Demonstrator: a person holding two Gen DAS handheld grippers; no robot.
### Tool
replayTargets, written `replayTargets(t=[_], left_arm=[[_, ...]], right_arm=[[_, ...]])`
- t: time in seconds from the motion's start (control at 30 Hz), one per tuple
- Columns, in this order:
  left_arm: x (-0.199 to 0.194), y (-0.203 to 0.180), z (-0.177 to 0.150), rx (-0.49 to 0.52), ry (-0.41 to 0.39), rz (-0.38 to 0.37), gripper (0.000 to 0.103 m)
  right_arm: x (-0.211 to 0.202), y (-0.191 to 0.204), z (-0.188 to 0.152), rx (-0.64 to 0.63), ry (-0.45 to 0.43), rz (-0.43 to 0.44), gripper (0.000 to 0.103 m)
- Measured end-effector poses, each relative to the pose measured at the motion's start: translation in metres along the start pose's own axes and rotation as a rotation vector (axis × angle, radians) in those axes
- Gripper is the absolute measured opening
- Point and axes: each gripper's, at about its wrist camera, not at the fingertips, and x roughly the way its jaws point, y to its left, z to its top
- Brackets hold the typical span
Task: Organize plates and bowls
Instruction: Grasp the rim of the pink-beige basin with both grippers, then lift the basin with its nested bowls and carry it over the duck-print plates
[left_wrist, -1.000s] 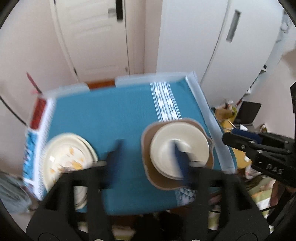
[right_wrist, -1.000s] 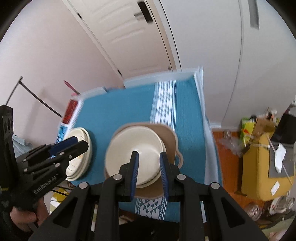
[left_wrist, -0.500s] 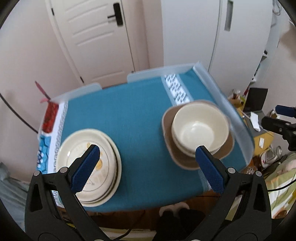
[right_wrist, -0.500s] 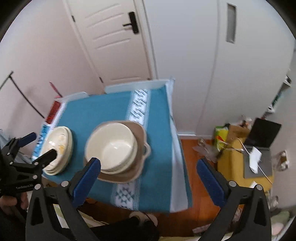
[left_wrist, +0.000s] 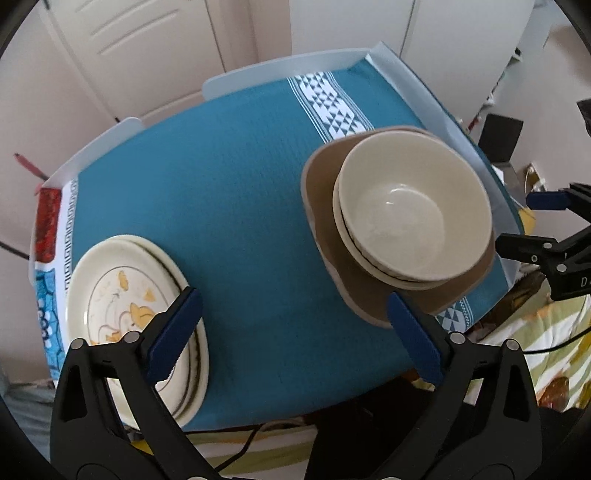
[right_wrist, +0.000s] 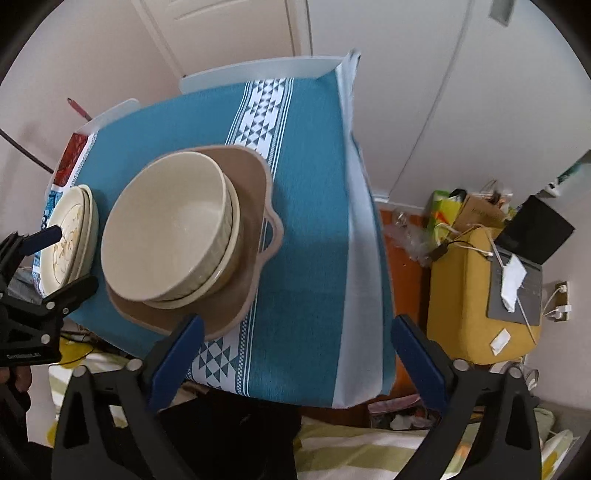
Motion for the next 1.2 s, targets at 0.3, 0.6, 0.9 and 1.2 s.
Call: replayTargets(t=[0.3, 0.6, 0.9, 1.2], left_arm=[[0.033, -0.015, 0.007, 0.044, 0.098, -0.054, 0.07], [0.062, -0.031, 0.014, 0.081, 0.091, -0.095, 0.017], [0.066, -0.038, 0.013, 0.07, 0.024, -0.079, 0.011], [0.055, -0.036, 0.013, 0.055, -0.03, -0.035, 0.011]], right_arm=[[0.029, 0.014, 0.015, -0.083, 0.086, 0.033, 0.064], [0.054, 0.024, 0.015, -0.147, 0.088, 0.132, 0.028], [0.053, 0.017, 0.004, -0.162, -0.014, 0.171, 0.017], [0.045, 0.019, 0.007, -0.206, -0.068, 0.147, 0.017]])
